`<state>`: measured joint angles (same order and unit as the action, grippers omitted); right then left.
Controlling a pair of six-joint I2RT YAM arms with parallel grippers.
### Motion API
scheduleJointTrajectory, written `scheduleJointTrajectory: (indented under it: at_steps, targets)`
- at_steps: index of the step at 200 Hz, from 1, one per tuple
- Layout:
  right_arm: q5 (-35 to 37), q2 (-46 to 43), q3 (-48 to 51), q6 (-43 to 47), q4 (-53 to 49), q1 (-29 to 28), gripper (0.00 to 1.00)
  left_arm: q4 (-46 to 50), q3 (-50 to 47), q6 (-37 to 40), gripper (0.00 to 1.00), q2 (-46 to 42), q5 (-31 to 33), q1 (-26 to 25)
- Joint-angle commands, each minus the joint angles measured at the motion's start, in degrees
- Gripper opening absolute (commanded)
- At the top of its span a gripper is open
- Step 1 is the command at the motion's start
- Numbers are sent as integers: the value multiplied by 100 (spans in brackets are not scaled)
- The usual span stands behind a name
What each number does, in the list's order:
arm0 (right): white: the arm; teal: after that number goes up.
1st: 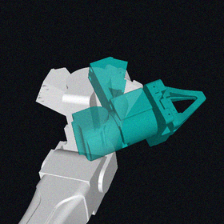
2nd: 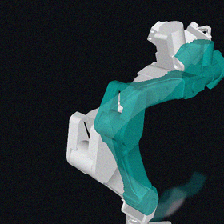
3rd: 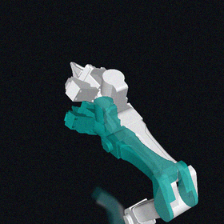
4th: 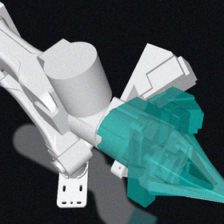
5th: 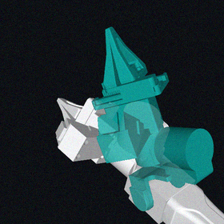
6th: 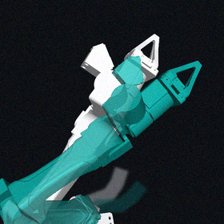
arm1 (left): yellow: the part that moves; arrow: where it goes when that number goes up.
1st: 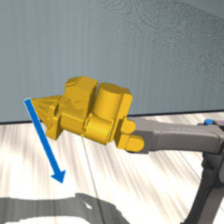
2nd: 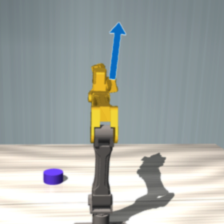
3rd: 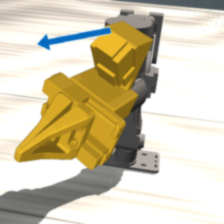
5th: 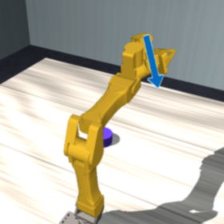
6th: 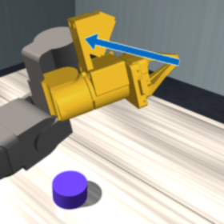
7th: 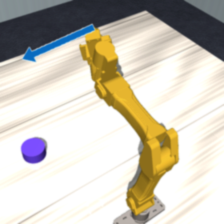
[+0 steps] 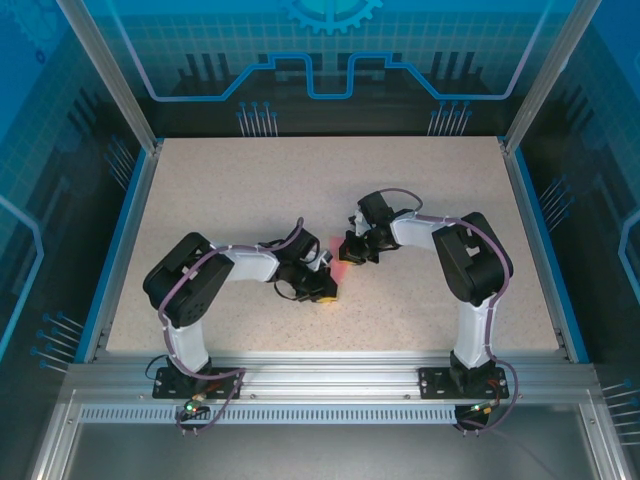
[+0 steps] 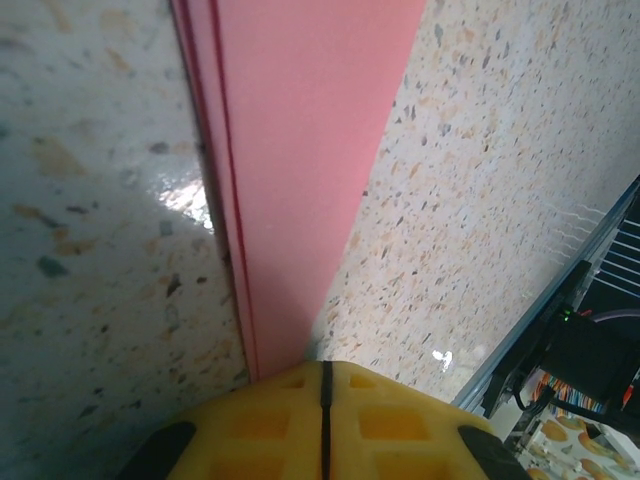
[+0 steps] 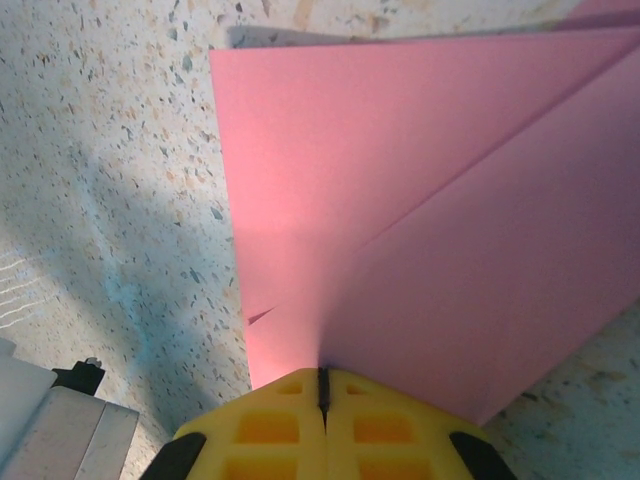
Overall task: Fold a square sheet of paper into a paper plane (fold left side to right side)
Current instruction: Fold the wing for the fifth time at the center of the table.
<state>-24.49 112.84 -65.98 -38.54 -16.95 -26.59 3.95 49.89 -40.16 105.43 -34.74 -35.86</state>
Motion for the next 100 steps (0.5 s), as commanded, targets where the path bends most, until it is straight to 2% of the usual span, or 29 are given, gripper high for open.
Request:
scheduleJointTrajectory:
  at_steps: [1, 65, 100]
  targets:
    - [385, 292, 67, 75, -300, 5, 0, 731, -304, -113, 9, -20, 46, -130]
    - [320, 304, 50, 85, -99, 13, 0, 694, -393, -110, 9, -306, -33, -127]
    - [182, -1, -48, 146, 113, 13, 0, 681, -314, -7, 12, -821, 23, -82]
